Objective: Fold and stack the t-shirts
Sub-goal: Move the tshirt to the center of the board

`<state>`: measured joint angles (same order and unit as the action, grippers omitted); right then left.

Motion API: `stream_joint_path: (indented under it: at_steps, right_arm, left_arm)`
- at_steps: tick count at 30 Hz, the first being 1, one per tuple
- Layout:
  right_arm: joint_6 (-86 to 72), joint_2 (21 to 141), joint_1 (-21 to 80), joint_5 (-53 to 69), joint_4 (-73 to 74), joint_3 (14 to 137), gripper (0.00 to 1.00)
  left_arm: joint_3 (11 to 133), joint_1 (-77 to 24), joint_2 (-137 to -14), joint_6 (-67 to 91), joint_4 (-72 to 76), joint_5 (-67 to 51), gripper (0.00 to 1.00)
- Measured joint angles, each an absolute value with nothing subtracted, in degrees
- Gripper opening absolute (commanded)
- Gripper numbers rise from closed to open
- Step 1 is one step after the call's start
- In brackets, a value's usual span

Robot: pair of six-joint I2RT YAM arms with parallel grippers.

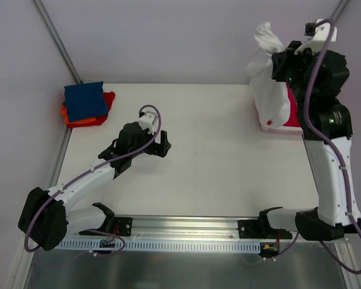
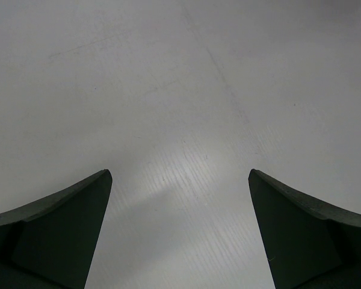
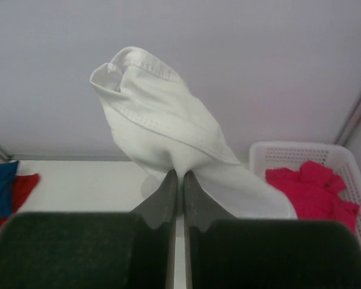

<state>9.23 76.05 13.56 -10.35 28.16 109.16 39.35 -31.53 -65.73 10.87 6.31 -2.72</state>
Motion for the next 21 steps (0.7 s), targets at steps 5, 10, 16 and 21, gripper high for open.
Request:
stream_joint_path:
  at_steps: [5, 10, 16, 21]
  right_arm:
    - [9.87, 65.34, 20.99, -8.38, 28.16, 110.41, 0.00]
    - [8.32, 57.93, 21.65, -6.07, 27.09, 110.54, 0.00]
    - [5.37, 54.11, 21.65, -3.40, 25.26, 106.34, 0.00]
    - [1.15, 54.02, 21.65, 0.14, 24.05, 92.66, 0.00]
  left_arm:
    - [39.35, -31.53, -66.43, 10.87, 6.31, -2.48, 0.99]
    - [39.38, -31.53, -67.55, 10.87, 6.31, -2.48, 0.99]
    - [39.40, -31.53, -68.31, 10.98, 6.31, -2.48, 0.99]
    - [39.66, -31.53, -68.31, 11.64, 6.33, -2.50, 0.99]
